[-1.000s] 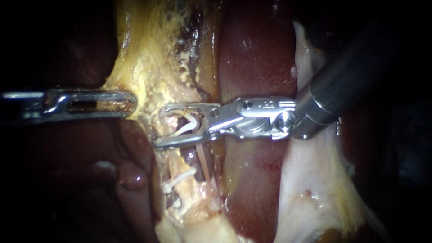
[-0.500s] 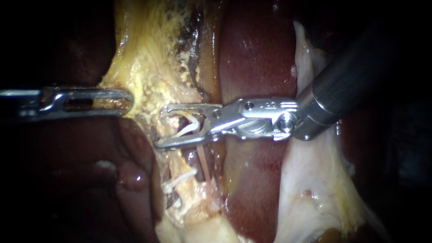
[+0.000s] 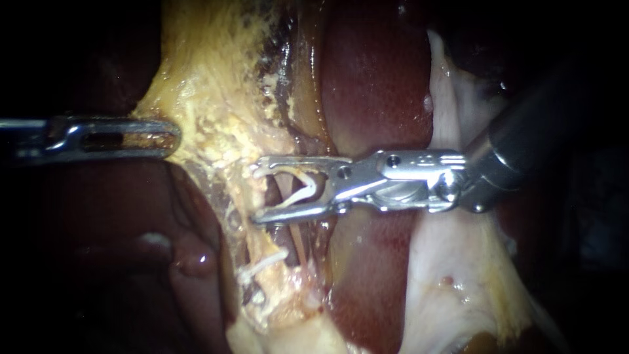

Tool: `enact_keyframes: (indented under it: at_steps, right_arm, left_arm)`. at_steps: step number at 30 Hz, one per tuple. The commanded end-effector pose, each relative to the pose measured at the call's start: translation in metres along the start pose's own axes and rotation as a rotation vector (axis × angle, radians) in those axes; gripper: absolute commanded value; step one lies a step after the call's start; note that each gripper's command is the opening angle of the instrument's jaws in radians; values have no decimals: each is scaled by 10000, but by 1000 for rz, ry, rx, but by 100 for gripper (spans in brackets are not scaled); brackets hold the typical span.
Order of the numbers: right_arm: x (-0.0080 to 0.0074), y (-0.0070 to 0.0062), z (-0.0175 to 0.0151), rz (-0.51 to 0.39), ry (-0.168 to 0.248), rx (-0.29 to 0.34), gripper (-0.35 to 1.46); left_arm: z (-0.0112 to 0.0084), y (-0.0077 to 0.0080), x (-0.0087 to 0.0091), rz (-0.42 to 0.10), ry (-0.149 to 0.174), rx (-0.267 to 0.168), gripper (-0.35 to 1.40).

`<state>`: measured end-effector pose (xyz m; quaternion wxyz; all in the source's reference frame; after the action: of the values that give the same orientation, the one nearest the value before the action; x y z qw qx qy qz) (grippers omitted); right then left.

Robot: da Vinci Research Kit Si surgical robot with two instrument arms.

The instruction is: Clipping second clip left tube

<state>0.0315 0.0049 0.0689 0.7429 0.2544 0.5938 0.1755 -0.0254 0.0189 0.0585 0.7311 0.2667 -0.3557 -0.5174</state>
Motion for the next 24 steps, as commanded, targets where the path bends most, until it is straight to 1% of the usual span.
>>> enact_keyframes:
  at_steps: [1,4,7,10,12,13,16,20,24]
  right_arm:
    - [3,-3,-5,1,0,6,56]
    - [6,-7,-13,-4,0,14,56]
    - [1,-8,-13,11,-5,24,56]
    - [-12,-7,-7,27,-18,31,56]
    - [-25,-5,2,43,-36,37,56]
    - [-28,-5,4,46,-39,36,56]
    - [-46,-3,17,59,-59,46,56]
    - [-68,-1,32,76,-94,52,56]
    - [-82,1,42,91,-110,59,56]
  left_arm:
    - [0,0,0,0,-1,-1,-35]
    - [-1,-1,-1,0,0,0,-35]
    - [-3,-1,-3,-1,-1,-2,-35]
    - [-6,-2,-5,-3,-1,-3,-35]
    - [-9,-3,-6,-4,-2,-5,-35]
    - [-9,-4,-6,-4,-2,-5,-35]
    - [-10,-5,-6,-5,-2,-6,-35]
    - [-11,-7,-6,-5,-2,-7,-35]
    - [-11,-8,-5,-6,-2,-7,-35]
